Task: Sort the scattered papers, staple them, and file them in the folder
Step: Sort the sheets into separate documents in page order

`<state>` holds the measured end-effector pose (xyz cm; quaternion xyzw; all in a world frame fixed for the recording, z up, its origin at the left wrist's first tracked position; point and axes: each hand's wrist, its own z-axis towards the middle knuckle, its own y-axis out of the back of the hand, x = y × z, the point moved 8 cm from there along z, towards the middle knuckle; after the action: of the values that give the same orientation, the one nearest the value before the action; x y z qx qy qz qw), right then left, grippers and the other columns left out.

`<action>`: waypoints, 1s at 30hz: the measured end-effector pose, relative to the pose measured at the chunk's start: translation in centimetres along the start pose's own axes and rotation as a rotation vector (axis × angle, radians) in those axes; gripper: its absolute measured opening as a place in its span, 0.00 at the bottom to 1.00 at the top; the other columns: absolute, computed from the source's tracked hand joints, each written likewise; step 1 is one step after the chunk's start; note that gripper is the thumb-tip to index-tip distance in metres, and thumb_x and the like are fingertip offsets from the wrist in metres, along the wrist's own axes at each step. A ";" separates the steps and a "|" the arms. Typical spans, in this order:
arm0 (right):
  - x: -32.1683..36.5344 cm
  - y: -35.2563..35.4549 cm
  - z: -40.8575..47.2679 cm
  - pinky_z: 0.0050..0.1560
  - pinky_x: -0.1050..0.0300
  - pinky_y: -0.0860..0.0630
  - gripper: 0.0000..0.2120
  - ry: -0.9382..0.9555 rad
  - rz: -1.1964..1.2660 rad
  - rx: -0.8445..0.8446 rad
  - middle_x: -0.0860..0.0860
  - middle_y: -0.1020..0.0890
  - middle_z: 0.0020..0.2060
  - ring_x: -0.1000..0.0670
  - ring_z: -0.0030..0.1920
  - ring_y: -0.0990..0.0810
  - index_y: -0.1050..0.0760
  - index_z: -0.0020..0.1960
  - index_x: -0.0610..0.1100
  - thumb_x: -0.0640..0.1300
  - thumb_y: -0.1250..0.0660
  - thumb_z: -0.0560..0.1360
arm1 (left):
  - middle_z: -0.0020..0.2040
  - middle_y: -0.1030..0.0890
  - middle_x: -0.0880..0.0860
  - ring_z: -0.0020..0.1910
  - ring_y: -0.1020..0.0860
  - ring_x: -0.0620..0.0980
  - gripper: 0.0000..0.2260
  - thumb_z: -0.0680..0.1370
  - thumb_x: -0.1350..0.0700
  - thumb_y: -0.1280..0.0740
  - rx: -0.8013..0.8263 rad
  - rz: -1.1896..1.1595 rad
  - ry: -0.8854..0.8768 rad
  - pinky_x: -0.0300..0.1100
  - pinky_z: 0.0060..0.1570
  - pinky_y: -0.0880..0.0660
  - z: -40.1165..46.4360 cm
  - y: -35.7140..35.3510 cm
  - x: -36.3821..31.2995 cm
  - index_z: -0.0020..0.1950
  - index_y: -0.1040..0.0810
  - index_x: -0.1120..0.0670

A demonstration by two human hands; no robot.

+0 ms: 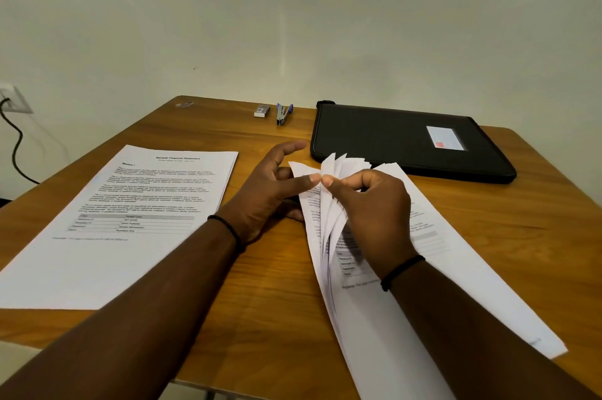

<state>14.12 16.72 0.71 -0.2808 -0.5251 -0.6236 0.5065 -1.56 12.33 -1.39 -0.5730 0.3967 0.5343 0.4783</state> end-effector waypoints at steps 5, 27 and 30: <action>-0.3 -0.3 0.1 0.37 0.60 0.20 0.13 -0.012 0.076 0.031 0.53 0.17 0.34 0.56 0.34 0.17 0.20 0.40 0.44 0.53 0.26 0.72 | 0.47 0.15 0.52 0.48 0.15 0.53 0.22 0.78 0.55 0.31 -0.049 0.020 0.020 0.48 0.42 0.17 -0.1 0.3 0.1 0.70 0.32 0.41; 0.6 -0.1 0.0 0.30 0.71 0.26 0.18 0.115 0.061 0.028 0.64 0.24 0.39 0.58 0.35 0.19 0.33 0.57 0.58 0.41 0.29 0.76 | 0.54 0.15 0.58 0.46 0.14 0.54 0.12 0.82 0.63 0.38 -0.111 0.034 0.204 0.45 0.39 0.17 -1.3 -0.6 1.0 0.66 0.28 0.57; 0.7 -0.2 0.0 0.31 0.71 0.25 0.19 0.120 0.061 0.029 0.63 0.23 0.38 0.58 0.36 0.19 0.32 0.57 0.57 0.43 0.27 0.75 | 0.51 0.16 0.56 0.45 0.14 0.53 0.27 0.80 0.65 0.34 -0.211 0.230 0.125 0.48 0.40 0.16 -1.0 0.0 0.7 0.70 0.38 0.39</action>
<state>13.71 16.52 1.25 -0.2512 -0.4939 -0.6160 0.5598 -1.21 11.36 -2.06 -0.6028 0.4303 0.5876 0.3259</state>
